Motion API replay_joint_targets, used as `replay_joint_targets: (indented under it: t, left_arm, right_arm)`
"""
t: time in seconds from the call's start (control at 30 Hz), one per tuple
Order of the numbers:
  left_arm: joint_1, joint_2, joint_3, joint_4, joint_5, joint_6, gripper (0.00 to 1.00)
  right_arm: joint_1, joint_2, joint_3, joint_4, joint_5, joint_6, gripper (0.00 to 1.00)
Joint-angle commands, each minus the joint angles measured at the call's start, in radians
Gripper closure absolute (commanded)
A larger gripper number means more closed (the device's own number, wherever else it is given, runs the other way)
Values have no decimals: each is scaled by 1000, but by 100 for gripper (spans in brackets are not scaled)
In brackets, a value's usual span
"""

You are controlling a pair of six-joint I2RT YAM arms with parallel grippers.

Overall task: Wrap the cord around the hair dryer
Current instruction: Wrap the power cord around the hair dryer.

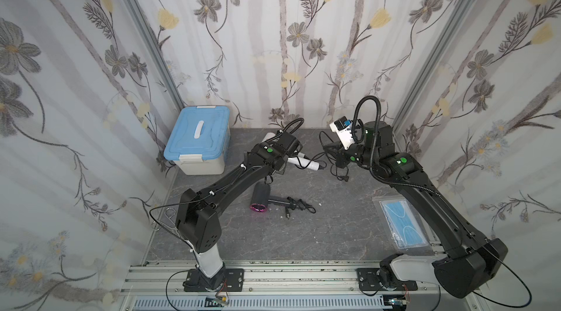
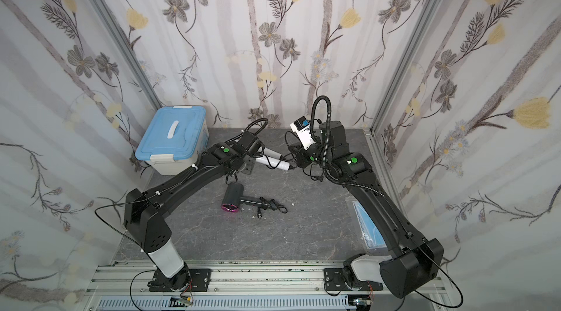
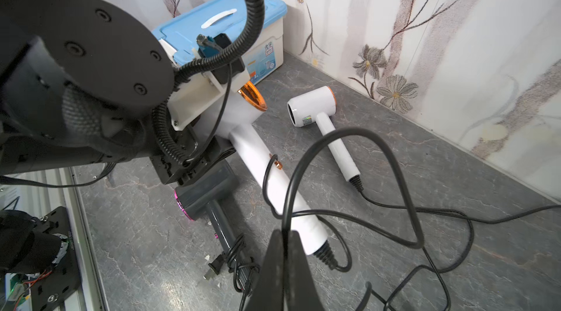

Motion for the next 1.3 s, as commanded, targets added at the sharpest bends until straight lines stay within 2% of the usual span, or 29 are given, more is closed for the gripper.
replay_joint_targets:
  t: [0.0,0.1,0.23,0.37,0.5,0.63,0.7,0.83,0.97,1.13,1.27]
  left_arm:
    - [-5,-22,-25,36,136,49,100]
    - [-4,-52,-72,70,268,57,100]
    - [-2,-123,-142,150,517,53,100]
    - [44,-242,-232,260,707,-21,100]
    - [90,-324,-180,229,776,-73,100]
    - [94,-368,-69,143,753,-106,100]
    - [94,-381,-35,116,733,-124,100]
    - [94,-400,18,85,702,-157,100]
    - [95,-391,81,64,679,-180,100]
    - [94,-378,148,56,681,-199,100]
    - [93,-367,167,69,701,-213,100]
  right_arm:
    - [-20,34,90,-70,55,-90,100]
    - [-48,69,163,-96,69,-134,100]
    - [-90,126,177,-95,96,-198,100]
    - [-138,169,120,-22,18,-196,100]
    - [-186,181,36,78,-157,-152,100]
    - [-219,209,-4,136,-367,-99,100]
    - [-219,215,-20,151,-415,-95,93]
    - [-221,208,-63,176,-455,-98,60]
    - [-222,192,-143,221,-489,-99,37]
    - [-222,155,-317,409,-541,-33,26]
    - [-220,142,-426,577,-552,57,23]
